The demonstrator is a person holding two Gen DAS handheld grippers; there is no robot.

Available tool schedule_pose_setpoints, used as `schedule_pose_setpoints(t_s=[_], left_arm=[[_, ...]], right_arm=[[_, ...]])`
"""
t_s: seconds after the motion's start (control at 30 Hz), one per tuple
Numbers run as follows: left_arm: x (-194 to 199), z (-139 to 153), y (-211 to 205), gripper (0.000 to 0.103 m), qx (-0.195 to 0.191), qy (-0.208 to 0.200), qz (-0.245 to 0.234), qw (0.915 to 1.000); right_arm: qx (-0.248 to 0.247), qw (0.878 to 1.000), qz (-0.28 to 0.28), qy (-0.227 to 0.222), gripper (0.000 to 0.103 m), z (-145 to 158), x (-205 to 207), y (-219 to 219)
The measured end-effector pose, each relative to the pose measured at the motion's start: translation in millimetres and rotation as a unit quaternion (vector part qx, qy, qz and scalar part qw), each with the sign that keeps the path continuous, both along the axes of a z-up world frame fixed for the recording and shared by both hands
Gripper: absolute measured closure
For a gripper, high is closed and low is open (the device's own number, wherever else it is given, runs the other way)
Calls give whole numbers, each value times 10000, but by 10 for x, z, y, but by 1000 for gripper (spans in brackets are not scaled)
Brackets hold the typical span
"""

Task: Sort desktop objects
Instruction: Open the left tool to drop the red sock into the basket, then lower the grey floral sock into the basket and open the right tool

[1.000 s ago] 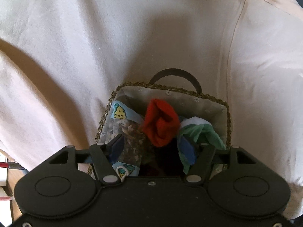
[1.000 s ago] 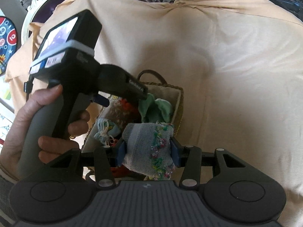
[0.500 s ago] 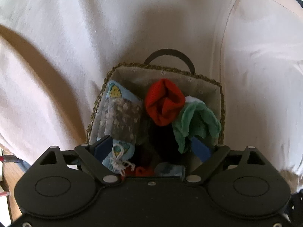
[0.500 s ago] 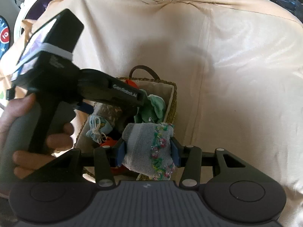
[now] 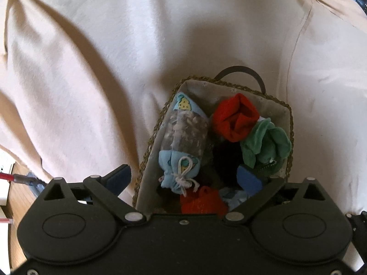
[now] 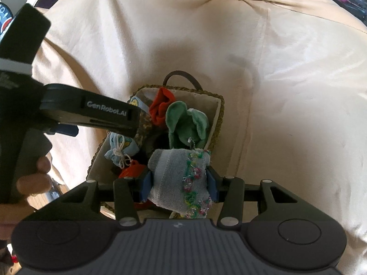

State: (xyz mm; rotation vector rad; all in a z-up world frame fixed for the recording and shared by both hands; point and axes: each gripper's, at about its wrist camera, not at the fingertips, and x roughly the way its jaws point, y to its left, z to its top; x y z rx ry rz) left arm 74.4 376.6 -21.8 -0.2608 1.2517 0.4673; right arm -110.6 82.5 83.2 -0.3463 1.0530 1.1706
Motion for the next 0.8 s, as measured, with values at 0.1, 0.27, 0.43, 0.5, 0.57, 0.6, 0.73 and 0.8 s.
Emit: schedule_pose_setpoints(t_s=[0.1,0.27,0.43,0.5,0.57,0.6,0.73,0.8], left_arm=[[-31,4,-13,7,89,-11,65,9999],[-52,6,-4,7,-14,4,125,9999],[-43,-23,-46,7,-38,53,83,9999],[-34,-36,-63,7,-63,79,55,9999],[-20,-50,-70,7,-98,116,32,9999],[-16,-53,-74,7,-115,123,28,9999],[-8,-32,-48,7,-185,96,62,9998],[-13,6,-22,7,-162,48,100,9998]], right_arm=[[-17,10000,44,-38,54,-9,-23,7],[-50,9999,108,-80,54,-32,-49,13],[-77,9997,171,-122,53,-40,-61,27],[-90,9997,210,-132,53,-39,-62,42],[-109,9995,249,-156,53,-44,-62,65],[-135,9993,284,-185,53,-44,-63,84],[-207,9983,460,-301,53,-31,-81,167],[-213,9978,541,-307,53,-25,-79,218]])
